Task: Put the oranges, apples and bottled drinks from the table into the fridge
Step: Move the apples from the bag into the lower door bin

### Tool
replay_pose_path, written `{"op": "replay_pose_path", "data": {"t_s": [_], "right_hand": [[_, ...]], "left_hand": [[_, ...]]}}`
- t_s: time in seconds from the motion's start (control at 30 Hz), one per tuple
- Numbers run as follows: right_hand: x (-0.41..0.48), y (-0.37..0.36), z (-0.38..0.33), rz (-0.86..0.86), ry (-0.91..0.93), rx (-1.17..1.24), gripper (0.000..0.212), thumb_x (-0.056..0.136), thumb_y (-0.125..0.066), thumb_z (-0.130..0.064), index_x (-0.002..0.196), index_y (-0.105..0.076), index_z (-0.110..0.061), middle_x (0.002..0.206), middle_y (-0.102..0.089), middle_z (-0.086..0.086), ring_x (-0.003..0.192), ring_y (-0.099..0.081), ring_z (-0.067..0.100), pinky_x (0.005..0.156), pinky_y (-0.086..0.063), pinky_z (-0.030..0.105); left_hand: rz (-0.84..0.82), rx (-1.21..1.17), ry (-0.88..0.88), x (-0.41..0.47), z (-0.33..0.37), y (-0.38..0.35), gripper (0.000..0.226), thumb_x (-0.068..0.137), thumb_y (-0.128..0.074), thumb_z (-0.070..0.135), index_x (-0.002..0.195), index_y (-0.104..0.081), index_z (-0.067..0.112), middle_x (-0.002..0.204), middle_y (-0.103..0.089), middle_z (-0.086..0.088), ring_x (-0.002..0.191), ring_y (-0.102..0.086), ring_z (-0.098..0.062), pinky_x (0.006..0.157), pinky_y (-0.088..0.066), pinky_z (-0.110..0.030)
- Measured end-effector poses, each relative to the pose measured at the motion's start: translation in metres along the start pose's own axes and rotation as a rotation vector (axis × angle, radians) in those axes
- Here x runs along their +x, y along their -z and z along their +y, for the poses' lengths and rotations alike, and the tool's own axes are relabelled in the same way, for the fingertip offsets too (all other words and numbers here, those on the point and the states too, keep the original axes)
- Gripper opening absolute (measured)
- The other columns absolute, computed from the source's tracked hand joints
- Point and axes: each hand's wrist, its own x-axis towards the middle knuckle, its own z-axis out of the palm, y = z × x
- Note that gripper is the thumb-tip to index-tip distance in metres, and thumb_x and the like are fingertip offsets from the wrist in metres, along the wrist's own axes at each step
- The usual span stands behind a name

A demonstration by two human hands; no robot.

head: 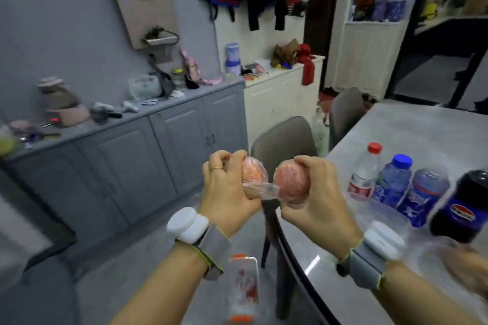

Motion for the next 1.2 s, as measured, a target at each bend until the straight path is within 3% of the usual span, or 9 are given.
{"op": "replay_pose_path", "data": {"t_s": [0.27,0.4,0.6,0.67,0.8,1.03,1.2], "right_hand": [[0.024,-0.112,-0.128,-0.212,0.269,0.189,0.083,0.059,-0.081,-0.027,0.128,-0.035,-0.033,0.122,-0.035,0.000,0.104,-0.043,0.013,0.089,-0.042,0.023],[0.022,-0.162,-0.184,-0.279,0.347,0.272,0.083,0.056,-0.080,-0.026,0.127,-0.039,-0.032,0.119,-0.034,-0.003,0.103,-0.048,0.018,0.090,-0.046,0.030],[0.016,-0.217,-0.265,-0.401,0.483,0.367,0.078,0.059,-0.080,-0.031,0.126,-0.042,-0.028,0.120,-0.040,-0.005,0.101,-0.048,0.012,0.084,-0.043,0.021],[0.015,-0.237,-0.289,-0.406,0.539,0.346,0.077,0.059,-0.077,-0.040,0.127,-0.043,-0.027,0.122,-0.046,-0.004,0.106,-0.048,0.016,0.089,-0.041,0.026],[0.012,-0.284,-0.337,-0.478,0.598,0.328,0.076,0.061,-0.076,-0.041,0.128,-0.042,-0.025,0.122,-0.049,-0.002,0.110,-0.043,0.020,0.089,-0.031,0.023],[0.016,-0.350,-0.381,-0.643,0.545,0.215,0.077,0.057,-0.075,-0.040,0.120,-0.036,-0.019,0.114,-0.047,0.008,0.102,-0.048,0.030,0.087,-0.043,0.036],[0.022,-0.381,-0.393,-0.816,0.563,-0.029,0.073,0.070,-0.067,-0.045,0.128,-0.030,-0.025,0.117,-0.049,0.017,0.100,-0.053,0.043,0.086,-0.046,0.039]], "left_hand": [[0.259,0.103,0.252,-0.056,-0.115,0.122,0.077,0.065,-0.071,0.027,0.134,-0.035,0.023,0.129,-0.030,-0.007,0.118,-0.029,-0.026,0.094,-0.025,-0.022],[0.346,0.192,0.350,-0.088,-0.157,0.172,0.079,0.064,-0.071,0.034,0.134,-0.035,0.025,0.131,-0.036,-0.004,0.121,-0.033,-0.026,0.098,-0.030,-0.029],[0.492,0.376,0.516,-0.132,-0.219,0.235,0.080,0.054,-0.069,0.048,0.127,-0.043,0.027,0.124,-0.053,-0.003,0.113,-0.047,-0.031,0.094,-0.038,-0.040],[0.541,0.401,0.593,-0.146,-0.242,0.255,0.082,0.051,-0.069,0.052,0.125,-0.044,0.027,0.122,-0.056,-0.004,0.111,-0.048,-0.033,0.092,-0.041,-0.040],[0.621,0.366,0.739,-0.169,-0.287,0.296,0.081,0.053,-0.072,0.047,0.125,-0.044,0.023,0.123,-0.056,-0.010,0.113,-0.048,-0.036,0.094,-0.041,-0.041],[0.598,0.264,0.864,-0.185,-0.348,0.326,0.078,0.056,-0.074,0.037,0.125,-0.042,0.020,0.124,-0.055,-0.013,0.116,-0.049,-0.036,0.095,-0.044,-0.041],[0.541,0.198,0.884,-0.180,-0.376,0.328,0.074,0.061,-0.077,0.033,0.126,-0.044,0.016,0.123,-0.057,-0.015,0.112,-0.053,-0.037,0.091,-0.045,-0.039]]}}
